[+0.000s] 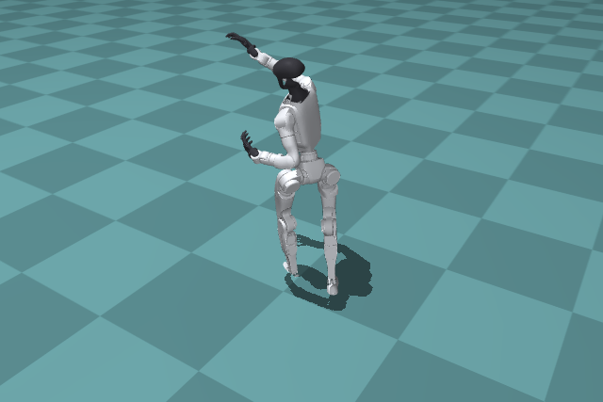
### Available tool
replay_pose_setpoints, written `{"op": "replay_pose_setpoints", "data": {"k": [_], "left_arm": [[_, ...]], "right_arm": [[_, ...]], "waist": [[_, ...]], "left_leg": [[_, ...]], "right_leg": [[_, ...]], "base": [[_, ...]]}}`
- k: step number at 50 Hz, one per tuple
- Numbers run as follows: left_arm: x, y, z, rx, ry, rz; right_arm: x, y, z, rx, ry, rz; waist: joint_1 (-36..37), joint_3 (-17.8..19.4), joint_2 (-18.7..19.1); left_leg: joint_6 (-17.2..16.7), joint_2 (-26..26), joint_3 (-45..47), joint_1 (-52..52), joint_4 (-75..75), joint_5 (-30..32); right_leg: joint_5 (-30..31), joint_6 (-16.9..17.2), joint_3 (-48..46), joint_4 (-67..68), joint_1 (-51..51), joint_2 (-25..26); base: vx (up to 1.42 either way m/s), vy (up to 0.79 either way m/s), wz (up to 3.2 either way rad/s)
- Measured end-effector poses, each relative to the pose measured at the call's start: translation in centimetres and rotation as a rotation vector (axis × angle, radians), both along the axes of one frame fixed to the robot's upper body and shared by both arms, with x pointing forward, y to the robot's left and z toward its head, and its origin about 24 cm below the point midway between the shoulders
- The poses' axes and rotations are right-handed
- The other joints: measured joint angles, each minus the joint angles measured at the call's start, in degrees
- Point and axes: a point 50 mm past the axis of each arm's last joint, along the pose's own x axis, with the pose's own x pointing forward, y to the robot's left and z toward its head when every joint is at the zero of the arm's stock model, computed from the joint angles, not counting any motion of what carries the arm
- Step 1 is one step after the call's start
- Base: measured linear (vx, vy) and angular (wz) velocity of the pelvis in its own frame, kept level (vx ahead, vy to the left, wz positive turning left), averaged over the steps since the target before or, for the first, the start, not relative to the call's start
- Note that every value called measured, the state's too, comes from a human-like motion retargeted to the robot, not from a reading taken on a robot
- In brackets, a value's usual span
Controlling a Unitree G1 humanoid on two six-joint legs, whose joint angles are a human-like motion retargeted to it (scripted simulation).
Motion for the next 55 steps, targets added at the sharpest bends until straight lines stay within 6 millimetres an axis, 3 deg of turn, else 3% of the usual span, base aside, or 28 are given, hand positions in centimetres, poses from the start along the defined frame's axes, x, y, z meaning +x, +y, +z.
{"op": "replay_pose_setpoints", "data": {"k": [5,8,12,15,18,22,27,32,35,40,43,46,48,50,53,55], "left_arm": [[-0.1,0.0,-0.2,0.017,0.009,0.018],[-0.2,-0.2,-0.8,0.013,0.029,0.017],[0.3,-1.2,-0.8,0.010,0.007,-0.019],[1.1,-2.0,-0.2,0.019,-0.047,-0.044],[1.9,-2.8,0.7,0.030,-0.112,-0.071],[2.6,-3.8,2.0,0.065,-0.197,-0.117],[3.1,-3.7,2.8,0.193,-0.262,-0.115],[3.3,-2.5,2.7,0.342,-0.273,-0.047],[3.3,-2.0,2.6,0.410,-0.279,-0.027],[2.1,-1.0,1.4,0.435,-0.213,-0.039],[0.8,-1.3,0.5,0.373,-0.162,-0.069],[0.0,-1.7,-0.3,0.300,-0.123,-0.073],[-0.4,-1.9,-0.6,0.251,-0.107,-0.058],[-0.7,-2.0,-0.9,0.224,-0.096,-0.036],[0.7,-2.6,1.0,0.250,-0.209,-0.032],[2.7,-2.7,3.4,0.353,-0.339,-0.017]], "right_arm": [[-0.4,-0.1,-0.1,-0.056,-0.041,0.009],[-0.7,2.0,-0.5,-0.112,-0.075,0.090],[-1.5,6.3,-1.9,-0.181,-0.119,0.272],[-3.6,10.2,-3.2,-0.204,-0.193,0.461],[-6.9,13.3,-4.3,-0.186,-0.296,0.656],[-11.4,15.3,-5.2,-0.158,-0.425,0.837],[-14.9,15.0,-5.3,-0.203,-0.555,0.841],[-15.4,12.8,-3.7,-0.235,-0.669,0.611],[-14.1,11.3,-2.7,-0.227,-0.680,0.451],[-8.5,8.9,-2.3,-0.216,-0.503,0.278],[-5.0,7.9,-4.6,-0.214,-0.308,0.278],[-4.0,8.1,-7.7,-0.203,-0.185,0.365],[-5.0,9.1,-9.6,-0.190,-0.155,0.487],[-7.9,10.5,-12.0,-0.166,-0.124,0.650],[-10.5,12.3,-14.8,-0.138,-0.061,0.841],[-12.7,13.4,-17.2,-0.143,0.049,0.986]], "waist": [[-0.36,1.59,1.69],[-0.87,2.40,3.63],[-2.09,2.86,6.60],[-3.37,3.31,8.92],[-4.66,3.91,11.10],[-6.62,4.34,13.86],[-9.57,3.85,15.99],[-11.08,2.99,16.30],[-10.48,2.53,15.40],[-6.26,2.77,11.87],[-3.44,3.11,10.25],[-1.68,3.78,9.93],[-1.54,4.09,10.37],[-2.67,3.18,10.95],[-6.16,3.81,13.17],[-10.72,2.97,14.90]], "left_leg": [[-0.86,0.74,-0.36,0.03,2.31,-1.15],[-1.31,1.80,0.11,0.69,3.40,-1.81],[-1.68,3.20,1.29,1.42,5.21,-2.66],[-1.73,4.33,2.49,2.26,5.97,-3.36],[-1.73,5.19,3.47,2.74,6.82,-3.77],[-1.86,5.95,4.34,2.81,8.18,-3.94],[-2.30,6.52,5.37,3.01,9.04,-4.16],[-2.68,6.69,6.05,3.03,9.19,-4.50],[-2.81,6.50,6.09,2.81,8.91,-4.52],[-3.80,5.32,5.99,3.38,3.97,-2.50],[-5.02,4.74,6.17,3.78,0.99,-0.79],[-5.83,4.60,6.71,3.86,-0.86,0.41],[-6.11,4.70,7.49,4.37,-2.86,1.15],[-6.34,4.65,8.64,6.76,-9.08,3.75],[-6.43,4.88,11.13,6.60,-8.55,4.15],[-6.50,5.19,14.28,8.01,-10.52,4.57]], "right_leg": [[0.56,0.26,-1.76,-0.68,1.96,1.12],[1.13,0.37,-1.97,-2.20,3.54,2.32],[1.67,0.81,-1.64,-3.40,5.13,3.22],[1.84,1.25,-0.61,-4.67,6.11,4.10],[2.06,1.93,0.44,-5.31,6.59,4.41],[2.26,2.64,1.53,-4.80,6.46,4.06],[1.80,2.71,2.83,-3.03,5.67,3.52],[1.26,2.60,3.20,-0.71,4.67,2.98],[1.09,2.51,2.62,0.67,4.00,2.58],[1.10,1.39,1.10,0.34,2.77,2.27],[1.25,0.70,-0.06,-0.24,2.18,1.89],[1.56,0.60,-0.59,-0.52,1.38,1.52],[1.77,0.67,0.02,-1.21,0.69,1.75],[2.61,0.56,1.38,-3.34,0.06,2.65],[2.95,1.13,3.23,-0.99,-2.00,1.12],[2.59,0.99,5.83,0.40,-3.80,0.90]], "base": [[-0.01,-0.01,0.21],[-0.01,-0.01,-0.06],[-0.04,-0.01,-0.31],[-0.03,-0.01,-0.46],[-0.04,0.00,-0.44],[-0.05,0.01,-0.32],[-0.03,0.00,-0.18],[0.00,0.00,0.04],[0.00,0.00,0.28],[0.02,-0.03,0.34],[0.00,-0.04,0.27],[-0.01,-0.01,0.07],[0.01,-0.03,-0.21],[-0.01,-0.01,-0.31],[-0.07,0.02,-0.28],[-0.03,0.01,-0.65]]}}
